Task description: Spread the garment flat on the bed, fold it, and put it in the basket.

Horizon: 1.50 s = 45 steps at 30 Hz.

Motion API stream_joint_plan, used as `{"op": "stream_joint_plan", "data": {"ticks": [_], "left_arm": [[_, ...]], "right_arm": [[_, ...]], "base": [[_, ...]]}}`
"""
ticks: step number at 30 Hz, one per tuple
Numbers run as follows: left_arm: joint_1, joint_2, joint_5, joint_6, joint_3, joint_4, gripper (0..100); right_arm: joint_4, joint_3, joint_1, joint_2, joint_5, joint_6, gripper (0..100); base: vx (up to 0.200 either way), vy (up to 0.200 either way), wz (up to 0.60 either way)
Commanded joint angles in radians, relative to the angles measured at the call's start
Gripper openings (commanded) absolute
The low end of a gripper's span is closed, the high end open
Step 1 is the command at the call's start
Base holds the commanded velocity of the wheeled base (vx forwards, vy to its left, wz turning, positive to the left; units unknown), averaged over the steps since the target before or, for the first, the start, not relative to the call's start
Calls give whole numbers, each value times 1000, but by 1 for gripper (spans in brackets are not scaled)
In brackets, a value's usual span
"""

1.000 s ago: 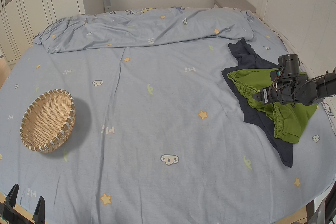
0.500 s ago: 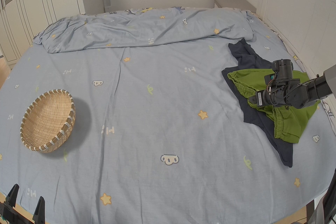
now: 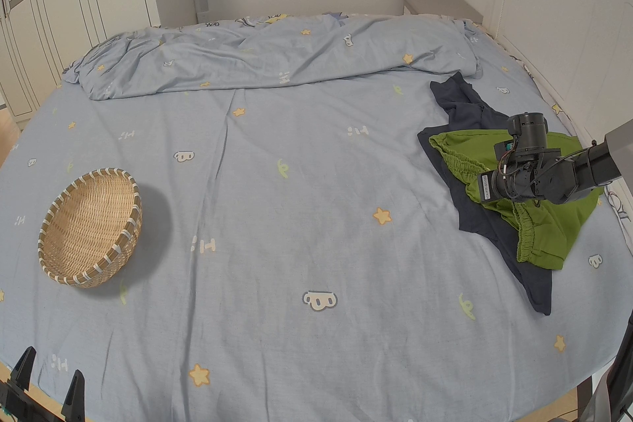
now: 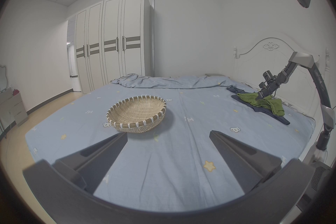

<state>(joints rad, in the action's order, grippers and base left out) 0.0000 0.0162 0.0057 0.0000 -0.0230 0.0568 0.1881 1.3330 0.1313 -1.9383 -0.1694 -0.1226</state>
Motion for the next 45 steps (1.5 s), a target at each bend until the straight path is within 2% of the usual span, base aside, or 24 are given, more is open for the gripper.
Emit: {"op": "stream_joint_plan", "data": {"ticks": [1,2,3,4,6,7,8,9,11,12,15,16,17,18,19,22,25,28,30,35,41,45], "left_arm": [[0,-16,0,0,0,0,100],[0,-16,0,0,0,0,100],[0,-16,0,0,0,0,100],[0,-16,0,0,0,0,100],[0,-16,0,0,0,0,100],[0,-16,0,0,0,0,100],[0,-16,0,0,0,0,100],[0,-16,0,0,0,0,100],[0,-16,0,0,0,0,100],[0,-16,0,0,0,0,100],[0,-16,0,0,0,0,100],[0,-16,0,0,0,0,100],[0,-16,0,0,0,0,100],[0,-16,0,0,0,0,100],[0,-16,0,0,0,0,100],[0,-16,0,0,0,0,100],[0,-16,0,0,0,0,100],[0,-16,0,0,0,0,100],[0,-16,0,0,0,0,100],[0,-16,0,0,0,0,100],[0,-16,0,0,0,0,100],[0,-16,0,0,0,0,100]], "right_arm": [[-48,41,27,55,1,21,0],[-48,41,27,55,1,21,0],[-150,78,48,93,1,44,0],[-171,86,53,98,1,50,0],[-374,180,102,137,2,135,0],[-374,180,102,137,2,135,0],[-533,268,157,151,13,233,0],[-602,311,191,153,19,287,0],[-633,331,212,154,22,310,0],[-704,370,295,157,39,386,0],[-707,370,340,159,45,408,0],[-707,367,427,156,47,437,0],[-707,367,432,156,48,440,0],[-702,368,488,148,44,462,0],[-702,368,488,148,44,462,0],[-694,373,613,125,30,472,0],[-687,397,686,111,33,514,0],[-661,494,786,102,50,647,0],[-653,532,831,102,64,693,0],[-621,532,875,98,41,690,0],[-592,525,838,-21,-13,681,0],[-585,523,834,-56,-13,663,0]], "base": [[0,0,0],[0,0,0],[0,0,0],[0,0,0],[0,0,0],[0,0,0],[0,0,0],[0,0,0],[0,0,0],[0,0,0],[0,0,0],[0,0,0],[0,0,0],[0,0,0],[0,0,0],[0,0,0],[0,0,0],[0,0,0],[0,0,0],[0,0,0],[0,0,0],[0,0,0]]}}
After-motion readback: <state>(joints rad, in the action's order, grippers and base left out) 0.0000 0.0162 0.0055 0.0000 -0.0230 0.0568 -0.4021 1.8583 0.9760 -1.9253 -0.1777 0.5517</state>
